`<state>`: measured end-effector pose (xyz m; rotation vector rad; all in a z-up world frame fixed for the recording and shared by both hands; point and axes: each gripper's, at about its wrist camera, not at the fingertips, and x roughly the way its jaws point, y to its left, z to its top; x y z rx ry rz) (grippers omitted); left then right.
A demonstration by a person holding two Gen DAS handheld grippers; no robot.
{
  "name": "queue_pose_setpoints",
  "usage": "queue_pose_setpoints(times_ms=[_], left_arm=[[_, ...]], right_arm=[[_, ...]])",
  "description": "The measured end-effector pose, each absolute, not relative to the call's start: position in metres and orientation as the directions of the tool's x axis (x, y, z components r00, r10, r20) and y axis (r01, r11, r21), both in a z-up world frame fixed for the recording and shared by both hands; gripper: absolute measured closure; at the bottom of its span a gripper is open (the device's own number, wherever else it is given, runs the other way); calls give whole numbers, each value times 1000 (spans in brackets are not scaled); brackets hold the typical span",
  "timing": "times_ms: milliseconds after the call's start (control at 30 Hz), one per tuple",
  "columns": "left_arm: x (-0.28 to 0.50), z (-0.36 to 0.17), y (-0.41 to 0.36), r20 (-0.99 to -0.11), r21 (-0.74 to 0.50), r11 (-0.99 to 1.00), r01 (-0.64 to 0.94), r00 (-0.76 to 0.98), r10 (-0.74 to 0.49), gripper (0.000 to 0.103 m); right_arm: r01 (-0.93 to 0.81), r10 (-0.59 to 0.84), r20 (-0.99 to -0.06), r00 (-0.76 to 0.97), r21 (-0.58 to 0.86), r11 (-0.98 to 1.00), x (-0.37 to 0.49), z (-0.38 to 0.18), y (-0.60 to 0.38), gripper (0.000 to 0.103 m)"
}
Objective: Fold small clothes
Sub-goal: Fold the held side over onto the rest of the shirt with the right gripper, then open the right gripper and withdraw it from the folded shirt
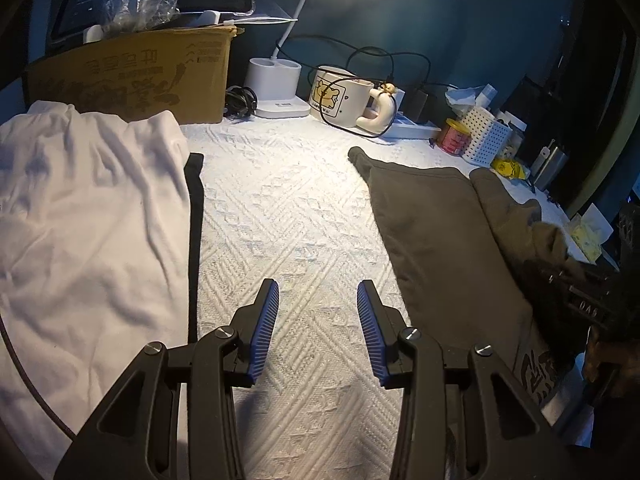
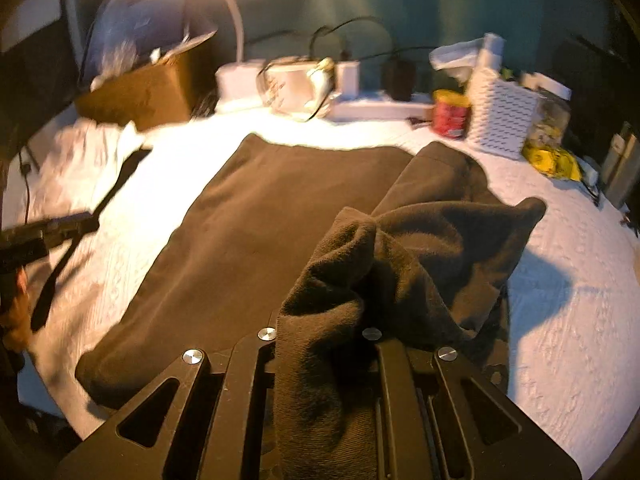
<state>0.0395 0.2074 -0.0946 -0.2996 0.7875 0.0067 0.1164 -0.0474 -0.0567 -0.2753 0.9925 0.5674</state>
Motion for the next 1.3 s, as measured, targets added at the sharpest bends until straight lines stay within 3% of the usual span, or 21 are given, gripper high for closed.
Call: queue_pose_setpoints(times_ms=[233,300,667,767,1300], left_arm=[[34,-88,218,-675,-280,949,-145,733,-87,63],[34,-89,220,-681,-277,949,-149,727,-84,63],[24,-84,221,-673,-279,945,-169,737,-67,63],[22,-81,219,-670,-270,949,-165,740,-62,63],[38,-51,186,-666,-171,978,-115,745,-29,63]], right_arm=[[-582,293,-874,388,15,813,106,-56,-28,83],[-594,310,-880,360,40,804,103,-54,-23,66],[-719,441,-877,192,180,671,63,-55,31,65],[-744,462,-868,181,186,642,53,-54,40,51],[-678,538,-784,310,215,703,54,-3,-32,51]])
